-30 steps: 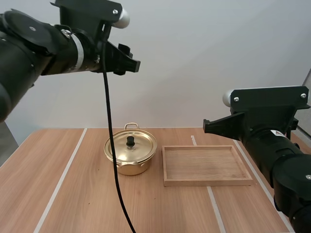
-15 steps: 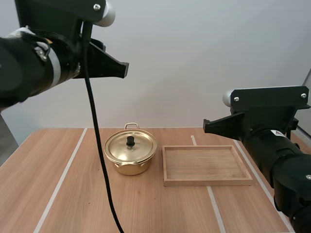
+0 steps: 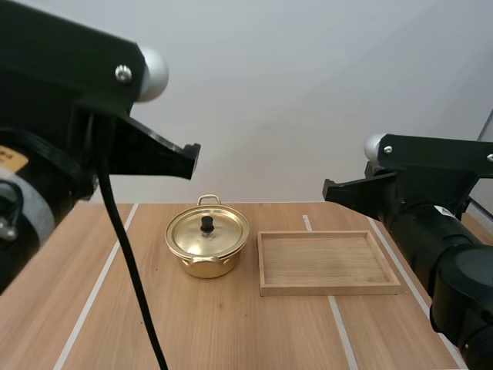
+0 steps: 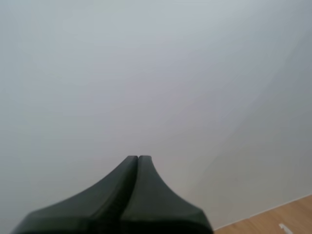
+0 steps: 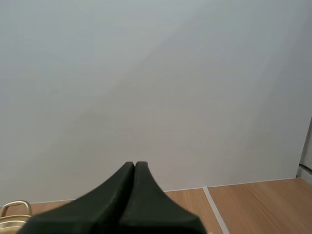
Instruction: Open the pot, put the pineapple inside, and close it
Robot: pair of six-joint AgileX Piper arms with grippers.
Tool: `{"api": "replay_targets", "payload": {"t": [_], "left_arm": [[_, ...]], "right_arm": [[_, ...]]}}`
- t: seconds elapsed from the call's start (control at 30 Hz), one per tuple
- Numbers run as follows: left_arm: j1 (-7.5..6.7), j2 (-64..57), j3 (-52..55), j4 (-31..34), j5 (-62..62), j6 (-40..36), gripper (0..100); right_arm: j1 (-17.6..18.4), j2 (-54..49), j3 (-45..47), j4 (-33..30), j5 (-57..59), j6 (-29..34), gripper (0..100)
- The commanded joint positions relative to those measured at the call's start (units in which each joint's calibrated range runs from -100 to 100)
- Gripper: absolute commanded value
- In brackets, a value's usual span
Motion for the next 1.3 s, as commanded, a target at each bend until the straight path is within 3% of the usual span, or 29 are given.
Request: {"api": "replay_targets", "payload": {"t": [0.0,0.2,0.6,0.93,1.27], "left_arm": [[-0.07,-3.0,2.8,0.6,0.9,-0.9,0],[-0.07,-6.9,7.3,5.9,5.3,-9.5,0],[-0.07,-7.4,12.5,7.4,10.2,-9.5,0],[-0.07,-7.4,12.9,7.4,10.2,-9.5,0],[-0.07,-7.4,29.0,7.4,-7.7,-9.5,0]], "right_arm": [[-0.2,-0.5,0.1,0.9,0.2,0.1,0],[-0.2,-0.5,0.1,0.9,0.2,0.1,0],[-0.2,-0.5,0.1,0.3,0.2,0.1,0],[-0.2,-0.5,1.0,-19.6,0.2,0.1,0],[-0.2,-0.5,10.4,-24.2,0.2,0.1,0]]}}
